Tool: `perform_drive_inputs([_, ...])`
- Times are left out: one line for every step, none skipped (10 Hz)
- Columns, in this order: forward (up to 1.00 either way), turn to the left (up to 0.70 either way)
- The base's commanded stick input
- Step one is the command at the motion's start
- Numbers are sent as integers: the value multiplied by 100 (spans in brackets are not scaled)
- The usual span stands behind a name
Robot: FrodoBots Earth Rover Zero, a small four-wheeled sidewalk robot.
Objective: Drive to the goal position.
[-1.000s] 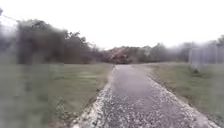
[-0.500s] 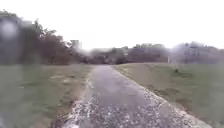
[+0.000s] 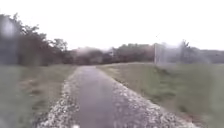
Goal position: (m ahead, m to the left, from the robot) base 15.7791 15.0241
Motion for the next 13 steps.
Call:
perform_drive_inputs([100,0])
perform_drive_inputs([100,0])
perform_drive_inputs([100,0])
perform_drive_inputs([100,0])
perform_drive_inputs([100,0])
perform_drive_inputs([100,0])
perform_drive_inputs([100,0])
perform_drive_inputs([100,0])
perform_drive_inputs([100,0])
perform_drive_inputs([100,0])
perform_drive_inputs([100,0])
perform_drive_inputs([100,0])
perform_drive_inputs([100,0])
